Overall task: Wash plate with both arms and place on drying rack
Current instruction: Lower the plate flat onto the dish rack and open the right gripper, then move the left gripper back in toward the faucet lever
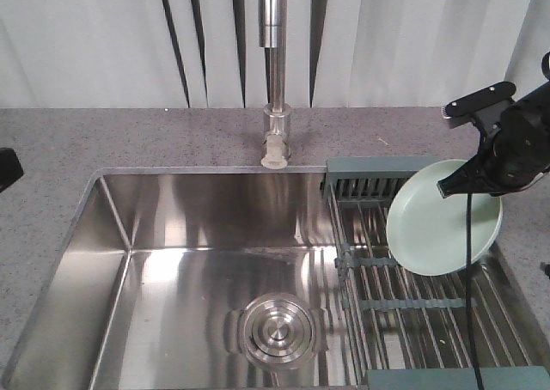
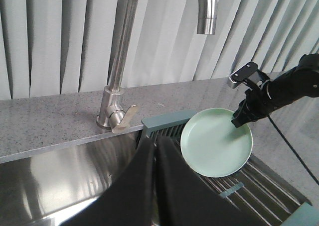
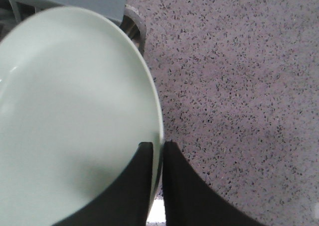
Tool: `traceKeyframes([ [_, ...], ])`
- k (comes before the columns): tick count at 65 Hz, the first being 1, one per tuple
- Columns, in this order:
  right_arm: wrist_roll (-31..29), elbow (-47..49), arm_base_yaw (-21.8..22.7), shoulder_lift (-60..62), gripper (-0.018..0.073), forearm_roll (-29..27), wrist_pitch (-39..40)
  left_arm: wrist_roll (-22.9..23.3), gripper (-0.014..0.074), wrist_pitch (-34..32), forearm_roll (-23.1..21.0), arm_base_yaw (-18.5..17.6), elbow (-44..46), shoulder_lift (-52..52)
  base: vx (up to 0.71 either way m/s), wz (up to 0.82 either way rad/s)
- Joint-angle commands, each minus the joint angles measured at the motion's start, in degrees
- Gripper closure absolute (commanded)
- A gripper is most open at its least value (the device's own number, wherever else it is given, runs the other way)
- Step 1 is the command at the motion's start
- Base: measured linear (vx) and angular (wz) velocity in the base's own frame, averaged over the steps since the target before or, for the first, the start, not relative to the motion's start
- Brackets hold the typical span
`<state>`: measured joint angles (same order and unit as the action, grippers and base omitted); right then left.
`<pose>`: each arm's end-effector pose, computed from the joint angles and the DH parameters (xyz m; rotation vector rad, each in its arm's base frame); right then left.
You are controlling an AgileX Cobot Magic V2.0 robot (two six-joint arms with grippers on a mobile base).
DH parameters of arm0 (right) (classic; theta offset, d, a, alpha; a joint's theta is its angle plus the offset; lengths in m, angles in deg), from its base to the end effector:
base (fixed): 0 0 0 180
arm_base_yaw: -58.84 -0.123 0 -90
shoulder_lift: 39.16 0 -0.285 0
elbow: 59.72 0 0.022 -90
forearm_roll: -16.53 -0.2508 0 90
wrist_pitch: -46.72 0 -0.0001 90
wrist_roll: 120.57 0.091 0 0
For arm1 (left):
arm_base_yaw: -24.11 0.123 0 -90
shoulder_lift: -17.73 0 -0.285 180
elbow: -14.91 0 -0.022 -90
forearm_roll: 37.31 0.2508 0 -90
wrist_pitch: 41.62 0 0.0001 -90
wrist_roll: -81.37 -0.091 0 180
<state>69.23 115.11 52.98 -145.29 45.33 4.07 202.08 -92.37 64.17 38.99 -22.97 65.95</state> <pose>0.3646 0.0075 0.2515 -0.2941 2.5886 -0.4744 0.1311 -0.0366 0.3645 0.2193 1.7203 -0.7198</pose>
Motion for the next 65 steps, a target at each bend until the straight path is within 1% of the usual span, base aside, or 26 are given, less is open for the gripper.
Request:
traceKeyframes([
  [1,-0.37,1.59,0.34,2.43,0.0451,1.72,1.16,0.48,0.0603,0.5,1.97,0.03,1.4,-0.24,0.0,0.0],
  [13,-0.37,1.59,0.34,2.43,0.0381,2.15,1.06,0.48,0.0603,0.5,1.97,0.03,1.4,-0.24,0.0,0.0],
  [19,-0.28,1.59,0.34,2.43,0.0358,3.74,1.04,0.48,0.0603,0.5,1.97,0.03,1.4,-0.24,0.0,0.0],
  [32,-0.21,2.07,0.34,4.95,0.035,4.03,1.21,0.48,0.0603,0.5,1.97,0.03,1.4,-0.24,0.0,0.0],
  [40,-0.13,4.17,0.34,7.36,0.035,1.84,0.41,0.48,0.0603,0.5,1.97,0.03,1.4,-0.24,0.0,0.0],
  [45,-1.24,5.01,0.34,10.14,0.0357,-0.86,0.13,0.48,0.0603,0.32,1.97,0.03,1.4,-0.24,0.0,0.0],
  [48,-3.06,5.06,0.34,12.0,0.0379,-2.74,0.19,0.48,0.0603,0.28,1.97,0.03,1.4,-0.24,0.0,0.0],
  [52,-7.15,4.98,0.34,14.67,0.0442,-6.41,0.19,0.48,0.0603,0.25,1.97,0.03,1.4,-0.24,0.0,0.0],
  [58,-12.44,4.98,0.34,18.6,0.0568,-12.51,0.19,0.48,0.0603,0.25,1.97,0.03,1.4,-0.24,0.0,0.0],
  [65,-16.86,4.94,0.34,23.75,0.0571,-21.02,-0.28,0.48,0.0603,0.2,1.92,0.03,1.4,-0.19,0.0,0.0],
])
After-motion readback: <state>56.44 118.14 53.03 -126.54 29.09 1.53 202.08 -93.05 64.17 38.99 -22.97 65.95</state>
